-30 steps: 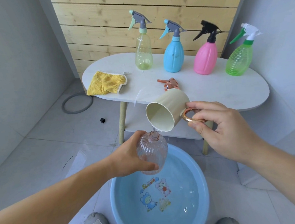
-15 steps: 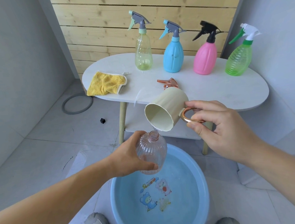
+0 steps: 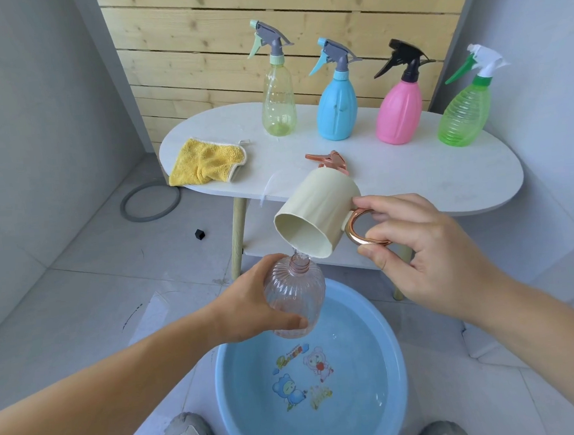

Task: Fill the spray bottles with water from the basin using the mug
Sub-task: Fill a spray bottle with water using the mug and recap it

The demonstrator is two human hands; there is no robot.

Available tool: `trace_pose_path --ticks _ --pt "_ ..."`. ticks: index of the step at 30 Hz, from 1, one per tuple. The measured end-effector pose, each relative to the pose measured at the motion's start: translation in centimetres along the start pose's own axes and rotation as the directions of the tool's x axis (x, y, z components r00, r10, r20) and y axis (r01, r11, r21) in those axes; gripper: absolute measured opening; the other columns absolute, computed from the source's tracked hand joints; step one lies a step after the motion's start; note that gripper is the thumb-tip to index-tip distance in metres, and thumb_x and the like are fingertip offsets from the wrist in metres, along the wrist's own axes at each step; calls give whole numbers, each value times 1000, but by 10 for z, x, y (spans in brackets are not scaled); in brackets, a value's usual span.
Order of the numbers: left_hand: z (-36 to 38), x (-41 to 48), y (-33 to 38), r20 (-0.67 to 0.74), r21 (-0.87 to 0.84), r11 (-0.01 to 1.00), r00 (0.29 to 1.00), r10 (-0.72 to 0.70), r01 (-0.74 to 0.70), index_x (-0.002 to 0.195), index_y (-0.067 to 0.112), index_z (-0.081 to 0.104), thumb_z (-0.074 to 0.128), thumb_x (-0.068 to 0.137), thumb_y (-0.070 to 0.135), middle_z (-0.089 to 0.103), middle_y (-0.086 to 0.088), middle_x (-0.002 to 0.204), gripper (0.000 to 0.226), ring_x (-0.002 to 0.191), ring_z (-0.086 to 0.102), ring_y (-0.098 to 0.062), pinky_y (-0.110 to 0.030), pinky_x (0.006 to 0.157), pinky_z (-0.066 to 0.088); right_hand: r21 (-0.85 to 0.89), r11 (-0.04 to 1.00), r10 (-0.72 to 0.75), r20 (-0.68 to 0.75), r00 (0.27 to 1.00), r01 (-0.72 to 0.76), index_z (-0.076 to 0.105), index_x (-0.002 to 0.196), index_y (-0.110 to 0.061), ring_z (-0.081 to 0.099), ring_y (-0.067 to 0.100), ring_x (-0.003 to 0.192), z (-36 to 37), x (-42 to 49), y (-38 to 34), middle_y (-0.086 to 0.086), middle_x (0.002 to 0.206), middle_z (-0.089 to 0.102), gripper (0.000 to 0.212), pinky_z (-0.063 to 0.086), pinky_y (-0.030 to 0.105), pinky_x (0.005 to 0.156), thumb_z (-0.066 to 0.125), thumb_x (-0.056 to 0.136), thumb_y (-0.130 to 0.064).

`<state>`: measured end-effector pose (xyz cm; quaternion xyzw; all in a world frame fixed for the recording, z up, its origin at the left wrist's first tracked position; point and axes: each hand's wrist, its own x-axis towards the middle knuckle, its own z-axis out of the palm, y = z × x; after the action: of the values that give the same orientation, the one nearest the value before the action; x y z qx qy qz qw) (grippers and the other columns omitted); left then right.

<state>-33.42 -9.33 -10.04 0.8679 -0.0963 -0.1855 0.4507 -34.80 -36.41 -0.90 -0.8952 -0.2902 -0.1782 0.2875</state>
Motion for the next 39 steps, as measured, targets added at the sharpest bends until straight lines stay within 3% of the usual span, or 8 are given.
trace_pose_path --ticks 5,12,16,19,22,25,31,39 --pt "-1 -1 0 -10 -13 1000 1000 6 -6 144 35 46 90 48 58 60 19 130 109 124 58 -4 -31 108 50 -43 998 -53 -2 999 52 72 82 -12 56 23 112 2 0 0 2 133 62 26 35 14 101 56 92 -30" --pt "-1 -2 3 -13 -24 1000 1000 -3 2 142 36 46 90 48 56 61 17 129 106 122 59 -6 -34 107 51 -157 970 -183 28 983 185 73 85 -7 53 30 114 4 2 2 9 136 60 18 42 36 99 63 92 -21" --pt "-2 -4 3 -40 -11 1000 999 -12 11 139 38 45 92 51 51 60 17 126 101 119 59 -8 -30 101 53 61 989 131 8 991 -131 75 87 -18 56 9 116 8 -1 -5 -6 129 64 16 42 22 99 62 95 -24" --pt "-7 -5 0 -65 -17 1000 998 -28 27 135 39 44 98 63 33 58 18 123 91 115 59 -8 -28 95 52 323 828 459 81 885 -459 76 84 -27 64 -6 100 15 -7 -6 -18 104 72 17 47 12 86 63 96 -24" --pt "-13 -5 -4 -79 -30 999 996 -37 35 134 41 45 96 57 38 61 13 123 93 115 62 -12 -35 98 56 354 668 645 163 746 -655 73 78 -19 71 26 85 33 -15 10 9 85 75 28 54 42 85 59 98 -33" --pt "-16 -4 -8 -74 -41 998 996 -51 48 135 40 45 96 59 37 62 11 122 92 114 63 -13 -39 99 57 348 517 733 291 614 -782 72 79 -10 66 32 73 61 -25 26 26 95 71 34 51 36 74 58 99 -34" --pt "-15 -1 -14 -64 -33 999 997 -43 41 137 43 45 99 62 35 60 12 126 93 117 60 -9 -34 100 55 104 380 764 524 376 -919 72 78 -5 59 21 67 132 -52 79 14 79 66 40 55 37 78 58 97 -37" --pt "-14 1 -24 -51 -43 998 997 -51 49 131 46 46 98 67 22 61 19 123 87 109 58 10 -1 80 46 -162 568 761 478 439 -807 26 54 -21 26 15 50 191 -82 111 -5 54 27 55 20 29 48 57 98 -31"
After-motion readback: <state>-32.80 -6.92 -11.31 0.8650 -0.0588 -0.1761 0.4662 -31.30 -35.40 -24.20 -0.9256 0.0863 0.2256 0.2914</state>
